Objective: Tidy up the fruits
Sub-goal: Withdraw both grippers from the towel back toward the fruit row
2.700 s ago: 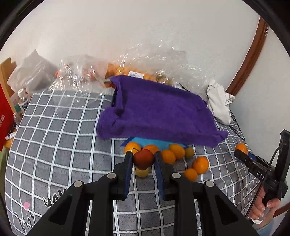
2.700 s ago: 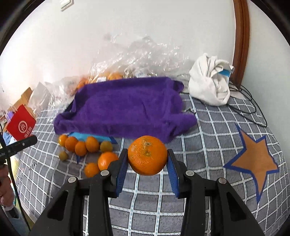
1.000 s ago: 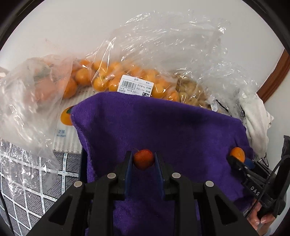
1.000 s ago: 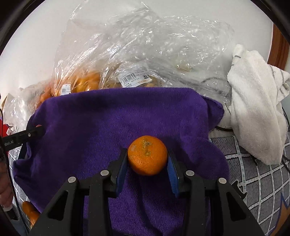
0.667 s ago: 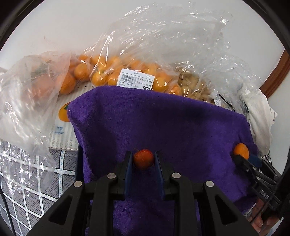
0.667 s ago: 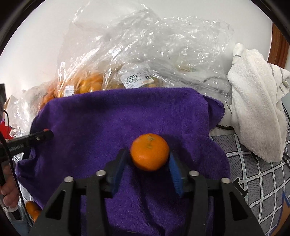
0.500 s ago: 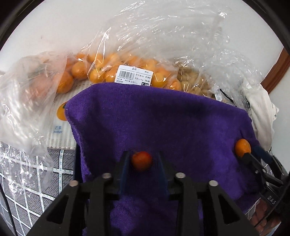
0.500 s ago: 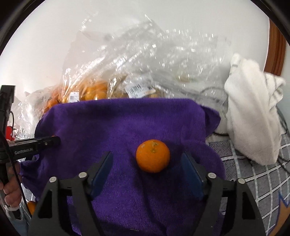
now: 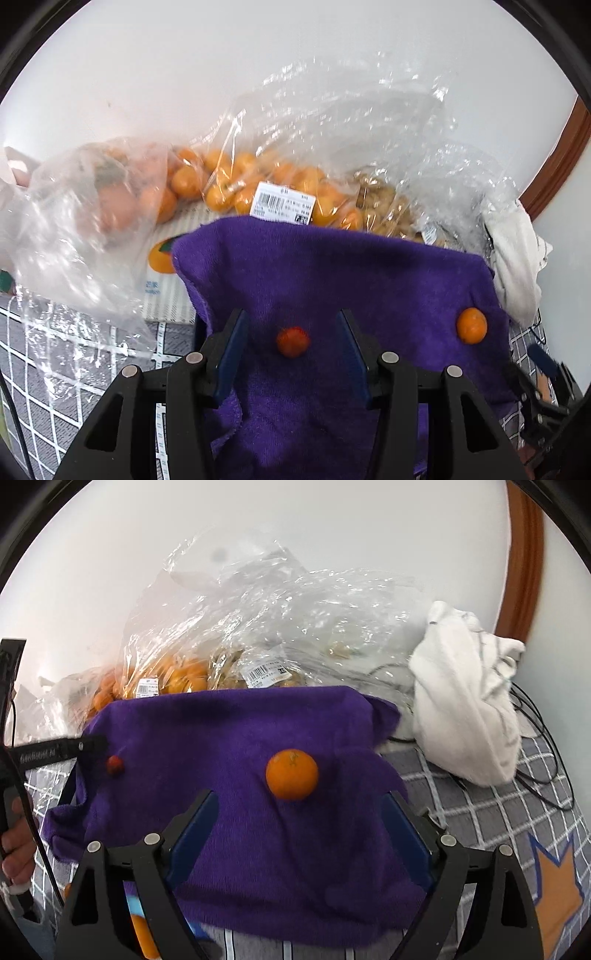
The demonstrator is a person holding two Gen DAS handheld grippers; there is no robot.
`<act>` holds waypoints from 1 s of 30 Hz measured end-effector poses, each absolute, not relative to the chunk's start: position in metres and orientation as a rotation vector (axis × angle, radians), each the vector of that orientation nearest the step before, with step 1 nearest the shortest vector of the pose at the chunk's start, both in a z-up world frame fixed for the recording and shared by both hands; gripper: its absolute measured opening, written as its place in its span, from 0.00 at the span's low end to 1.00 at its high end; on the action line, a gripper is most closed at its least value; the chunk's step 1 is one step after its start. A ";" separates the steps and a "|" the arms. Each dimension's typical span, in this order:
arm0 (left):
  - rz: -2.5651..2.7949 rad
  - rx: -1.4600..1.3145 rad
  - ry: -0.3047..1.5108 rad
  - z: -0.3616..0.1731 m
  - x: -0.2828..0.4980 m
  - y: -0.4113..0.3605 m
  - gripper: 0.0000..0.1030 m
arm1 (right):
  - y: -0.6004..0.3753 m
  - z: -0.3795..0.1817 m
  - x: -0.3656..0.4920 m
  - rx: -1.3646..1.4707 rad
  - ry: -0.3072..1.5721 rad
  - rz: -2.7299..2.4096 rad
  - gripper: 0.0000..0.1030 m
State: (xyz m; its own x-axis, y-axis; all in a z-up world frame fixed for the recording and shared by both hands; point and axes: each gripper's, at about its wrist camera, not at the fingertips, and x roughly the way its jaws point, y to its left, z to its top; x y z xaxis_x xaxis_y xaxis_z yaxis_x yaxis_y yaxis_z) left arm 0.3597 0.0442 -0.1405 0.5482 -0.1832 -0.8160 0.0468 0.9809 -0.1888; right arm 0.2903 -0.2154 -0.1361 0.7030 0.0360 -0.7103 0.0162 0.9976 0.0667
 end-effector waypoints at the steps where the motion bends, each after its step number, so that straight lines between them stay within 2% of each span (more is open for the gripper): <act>1: -0.134 -0.150 0.978 -0.137 0.358 0.043 0.46 | -0.217 -0.135 0.286 0.067 0.792 0.004 0.86; 15: -0.130 -0.110 0.878 -0.073 0.301 0.029 0.46 | -0.284 -0.104 0.184 0.067 0.716 -0.114 0.86; 30: -0.124 -0.088 0.816 -0.065 0.182 0.039 0.46 | -0.279 -0.104 0.123 0.123 0.660 0.015 0.86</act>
State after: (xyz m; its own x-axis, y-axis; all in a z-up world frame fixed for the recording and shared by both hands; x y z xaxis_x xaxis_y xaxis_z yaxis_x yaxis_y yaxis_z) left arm 0.1819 0.0391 -0.0654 0.6785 -0.1447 -0.7202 0.0766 0.9890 -0.1265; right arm 0.1233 -0.2793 -0.1036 0.7905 0.0526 -0.6102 0.0255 0.9926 0.1186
